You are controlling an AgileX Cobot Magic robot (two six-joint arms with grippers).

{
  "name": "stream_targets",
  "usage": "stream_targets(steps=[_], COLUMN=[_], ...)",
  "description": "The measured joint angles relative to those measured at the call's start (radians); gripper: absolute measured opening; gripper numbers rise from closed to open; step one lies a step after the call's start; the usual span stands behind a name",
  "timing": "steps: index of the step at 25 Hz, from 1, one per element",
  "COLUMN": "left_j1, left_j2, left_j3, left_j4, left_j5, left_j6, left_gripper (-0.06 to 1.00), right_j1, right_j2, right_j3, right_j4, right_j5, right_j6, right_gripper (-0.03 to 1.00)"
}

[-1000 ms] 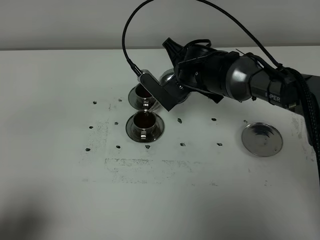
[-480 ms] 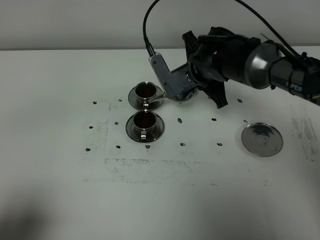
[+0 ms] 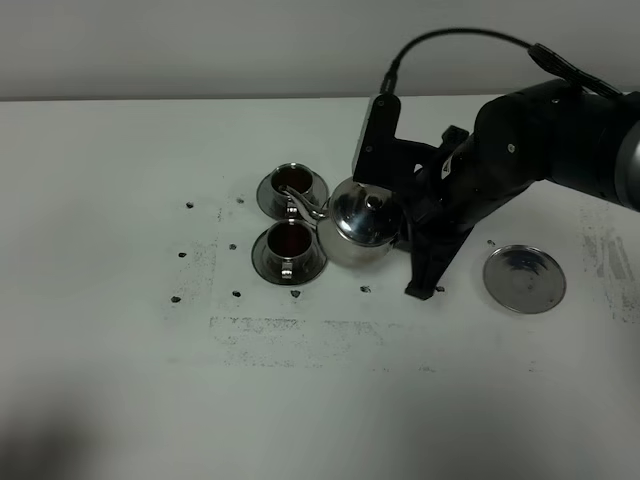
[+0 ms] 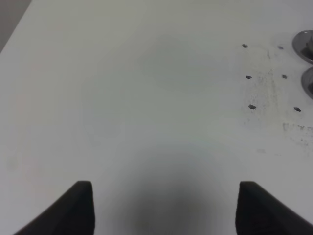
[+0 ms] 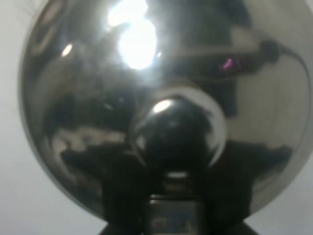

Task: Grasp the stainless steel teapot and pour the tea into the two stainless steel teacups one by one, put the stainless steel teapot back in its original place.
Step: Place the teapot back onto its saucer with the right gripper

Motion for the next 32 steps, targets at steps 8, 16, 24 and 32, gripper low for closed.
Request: stream_targets(steps=[8,16,24,32], left_j1=[0.0,0.0,0.0,0.0], left_j2=[0.0,0.0,0.0,0.0], left_j3=[0.0,0.0,0.0,0.0], left_j4=[0.0,0.0,0.0,0.0], left_j5=[0.0,0.0,0.0,0.0], left_j6=[0.0,0.0,0.0,0.0], left_gripper=[0.59,0.59,0.59,0.59], right_j1=[0.001,0.039,0.064,0.046], right_j2=[0.016,0.085,0.113,0.071], right_j3=[0.02,0.024,0.024,0.024], right_j4=[-0.018,-0.108,-0.147,-0.187], right_j5=[0.046,0.073,0.049,0.12], right_j6=[0.553,0.698,0.728,0.747], right_gripper=[0.2,0.2,0.2,0.2])
